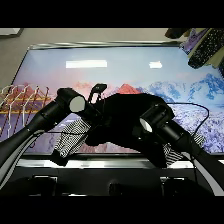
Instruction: Fold the clothes and pants, and hang the long-sleeved shirts on hangers.
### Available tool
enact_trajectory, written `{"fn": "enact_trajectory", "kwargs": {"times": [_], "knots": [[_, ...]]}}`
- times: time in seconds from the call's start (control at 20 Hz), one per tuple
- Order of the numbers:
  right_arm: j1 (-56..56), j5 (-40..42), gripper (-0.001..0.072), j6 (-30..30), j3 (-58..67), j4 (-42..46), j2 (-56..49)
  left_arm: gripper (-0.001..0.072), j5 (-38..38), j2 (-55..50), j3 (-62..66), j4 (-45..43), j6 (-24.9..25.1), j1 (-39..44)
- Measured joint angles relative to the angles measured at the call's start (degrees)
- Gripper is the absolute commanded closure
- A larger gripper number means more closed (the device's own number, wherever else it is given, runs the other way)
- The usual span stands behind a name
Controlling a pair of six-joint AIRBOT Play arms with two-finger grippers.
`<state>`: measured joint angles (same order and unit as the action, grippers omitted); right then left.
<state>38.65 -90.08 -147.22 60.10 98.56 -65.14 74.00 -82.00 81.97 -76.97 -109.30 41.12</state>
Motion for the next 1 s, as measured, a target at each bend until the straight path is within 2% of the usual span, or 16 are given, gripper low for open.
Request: {"fn": "enact_trajectory", "kwargs": {"times": [0.1, 0.4, 0.7, 1.0], "knots": [[0.02, 1.25, 0.0674, -0.85, -0.9, 0.48, 0.0, 0.0673, 0.02, 0.0, 0.0, 0.0, 0.0, 0.0], [-0.11, 1.36, 0.0678, -1.84, 0.92, 3.41, 0.94, 0.0674, 0.13, 0.24, 0.42, -0.02, 0.0, -0.61], [-7.1, -1.11, 0.0679, 9.33, 22.49, 4.7, 1.62, 0.0674, 1.44, 1.16, 7.85, -0.37, -0.02, -3.28], [-9.92, -3.61, 0.0679, 16.61, 40.04, -2.01, 1.66, 0.0675, 6.36, 3.85, 15.39, -4.11, -1.99, -4.02]]}}
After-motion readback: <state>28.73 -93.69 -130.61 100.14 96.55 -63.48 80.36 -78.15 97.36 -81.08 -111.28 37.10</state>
